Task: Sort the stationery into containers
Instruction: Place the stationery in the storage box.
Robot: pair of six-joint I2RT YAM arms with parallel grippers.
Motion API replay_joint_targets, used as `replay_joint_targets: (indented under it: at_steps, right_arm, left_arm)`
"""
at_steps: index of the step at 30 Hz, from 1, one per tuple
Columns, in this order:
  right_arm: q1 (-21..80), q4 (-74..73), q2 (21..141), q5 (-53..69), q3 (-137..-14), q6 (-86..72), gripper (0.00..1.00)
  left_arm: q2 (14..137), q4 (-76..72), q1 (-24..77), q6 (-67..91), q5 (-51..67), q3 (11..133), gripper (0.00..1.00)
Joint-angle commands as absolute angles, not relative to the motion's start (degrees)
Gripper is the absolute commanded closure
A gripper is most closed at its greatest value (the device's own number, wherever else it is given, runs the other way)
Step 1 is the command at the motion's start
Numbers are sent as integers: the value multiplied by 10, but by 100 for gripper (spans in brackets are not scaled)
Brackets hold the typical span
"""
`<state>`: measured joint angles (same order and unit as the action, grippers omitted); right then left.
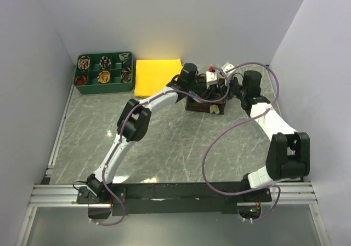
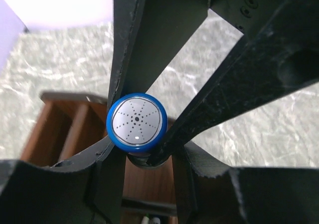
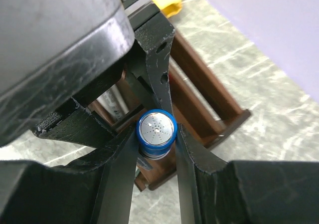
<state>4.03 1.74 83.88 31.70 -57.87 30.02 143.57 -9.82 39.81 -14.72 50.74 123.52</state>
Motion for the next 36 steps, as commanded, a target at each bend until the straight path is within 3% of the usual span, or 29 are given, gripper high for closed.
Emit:
replay_joint_targets:
  at_steps: [1,10,14,16,23,28,29,36]
  right_arm:
    - [43,-109,893,407,-569,311,100]
    - [29,-120,942,411,-579,291,100]
    - [25,-115,954,416,-580,272,100]
    - [22,-106,955,415,-575,261,100]
    - [8,-103,973,418,-581,225,100]
    - [4,-98,973,420,-572,226,100]
    - [4,-95,971,419,-571,223,100]
    - [3,-90,973,415,-571,210,100]
  left_arm:
    - [1412,-159,396,-160,455,1279,98]
    - [1443,-155,393,-173,441,1309,96]
    - [1428,-181,392,-174,423,1282,77]
    - [1419,-191,393,-174,417,1270,73]
    - [1404,-213,393,-167,383,1256,34]
    - [1388,-236,394,-152,353,1238,17]
    - [1384,-241,394,-150,350,1233,1]
    - [1334,-256,395,-161,315,1199,1]
